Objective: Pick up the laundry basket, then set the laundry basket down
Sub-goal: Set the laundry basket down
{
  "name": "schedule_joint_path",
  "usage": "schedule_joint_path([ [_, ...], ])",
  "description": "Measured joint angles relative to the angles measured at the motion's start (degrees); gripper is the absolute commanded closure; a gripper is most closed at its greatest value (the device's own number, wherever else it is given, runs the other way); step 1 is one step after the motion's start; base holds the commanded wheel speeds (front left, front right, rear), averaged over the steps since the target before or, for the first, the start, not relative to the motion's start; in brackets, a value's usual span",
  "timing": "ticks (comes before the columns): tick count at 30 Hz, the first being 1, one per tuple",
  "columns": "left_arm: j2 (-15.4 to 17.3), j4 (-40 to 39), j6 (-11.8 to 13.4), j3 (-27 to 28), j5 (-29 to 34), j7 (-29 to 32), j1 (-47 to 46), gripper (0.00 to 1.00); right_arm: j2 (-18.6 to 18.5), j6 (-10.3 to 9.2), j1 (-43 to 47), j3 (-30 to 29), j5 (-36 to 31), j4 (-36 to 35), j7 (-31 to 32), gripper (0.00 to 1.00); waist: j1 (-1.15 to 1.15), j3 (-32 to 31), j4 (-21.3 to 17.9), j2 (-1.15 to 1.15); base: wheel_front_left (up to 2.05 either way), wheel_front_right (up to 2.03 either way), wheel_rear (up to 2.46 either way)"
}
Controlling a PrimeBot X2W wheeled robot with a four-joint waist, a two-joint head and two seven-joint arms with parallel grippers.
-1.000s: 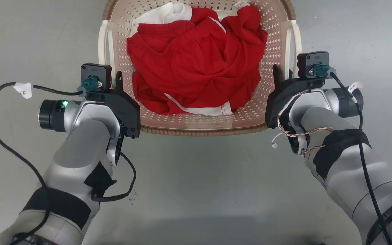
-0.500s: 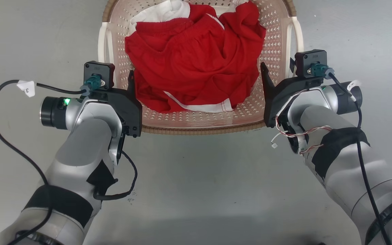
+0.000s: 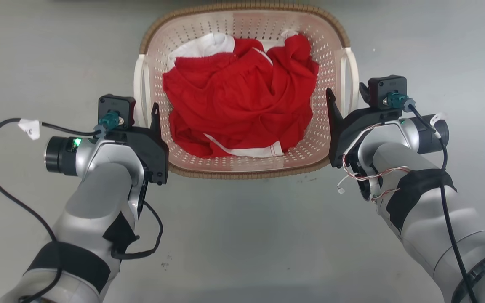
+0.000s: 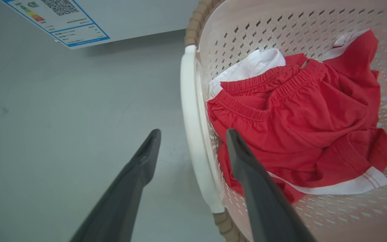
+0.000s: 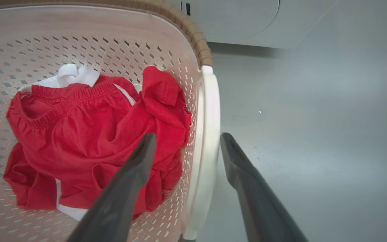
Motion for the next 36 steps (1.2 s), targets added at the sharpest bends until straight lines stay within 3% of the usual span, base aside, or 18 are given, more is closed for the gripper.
schedule_joint_path([
  [5, 0.1, 0.01, -1.05, -0.09, 0.08, -1.2, 2.31, 0.0, 0.04, 0.14, 0.93, -0.45, 0.54, -0.33, -1.19, 0.0, 0.0, -3.37, -0.12, 0.0, 0.0, 0.0, 0.0],
  [19, 0.77, -4.24, -2.44, 2.26, -0.2, -2.69, 9.31, 0.0, 0.07, 2.78, 6.34, -3.02, 0.97, -3.02, -2.56, 0.0, 0.0, -14.43, -0.13, 0.0, 0.0, 0.0, 0.0],
  [36, 3.3, -17.55, -0.11, 7.67, 1.54, -2.69, 24.44, 0.0, -0.23, 2.49, 18.34, -10.12, -0.73, -9.87, -2.56, 0.0, 0.0, -27.47, -0.52, -0.01, 0.0, 0.0, 0.0],
])
